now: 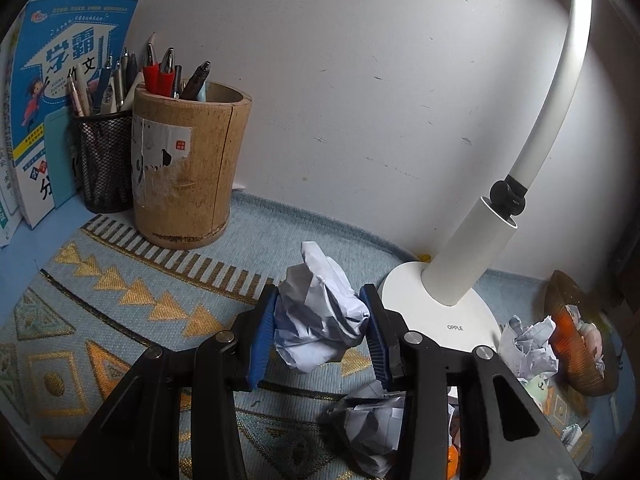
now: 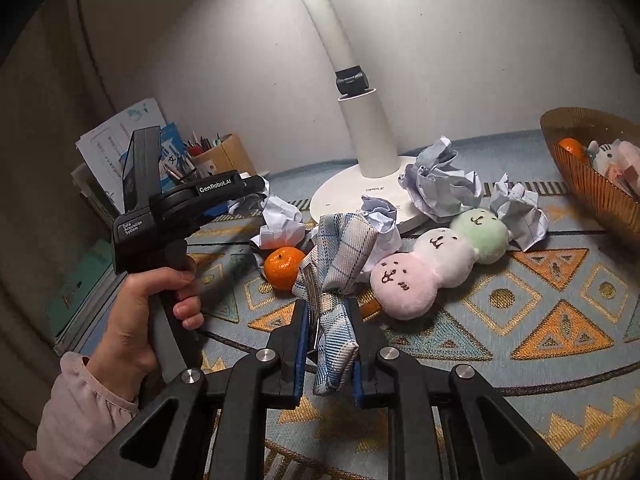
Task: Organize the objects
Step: 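Grasp a paper ball with left tool while right grasps the plaid cloth bow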
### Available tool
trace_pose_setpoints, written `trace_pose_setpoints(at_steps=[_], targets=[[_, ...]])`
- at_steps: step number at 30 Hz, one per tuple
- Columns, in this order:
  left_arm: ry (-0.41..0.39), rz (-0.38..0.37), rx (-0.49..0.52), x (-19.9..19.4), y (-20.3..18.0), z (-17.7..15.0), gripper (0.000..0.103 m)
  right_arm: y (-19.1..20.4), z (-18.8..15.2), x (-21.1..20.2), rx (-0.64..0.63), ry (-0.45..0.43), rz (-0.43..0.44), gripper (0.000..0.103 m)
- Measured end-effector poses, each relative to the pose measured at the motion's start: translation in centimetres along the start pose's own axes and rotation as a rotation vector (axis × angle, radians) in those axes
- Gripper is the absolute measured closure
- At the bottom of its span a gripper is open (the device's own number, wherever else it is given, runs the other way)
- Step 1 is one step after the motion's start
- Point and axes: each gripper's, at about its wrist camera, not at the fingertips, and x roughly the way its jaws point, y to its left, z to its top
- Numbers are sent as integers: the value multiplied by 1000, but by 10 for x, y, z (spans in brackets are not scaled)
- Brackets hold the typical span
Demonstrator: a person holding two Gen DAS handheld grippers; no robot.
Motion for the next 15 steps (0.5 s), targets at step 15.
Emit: trace_pose_setpoints(at_steps=[15], targets=[[-24, 43, 23, -5, -10, -18, 65, -6, 0, 7, 37, 27, 19, 86]])
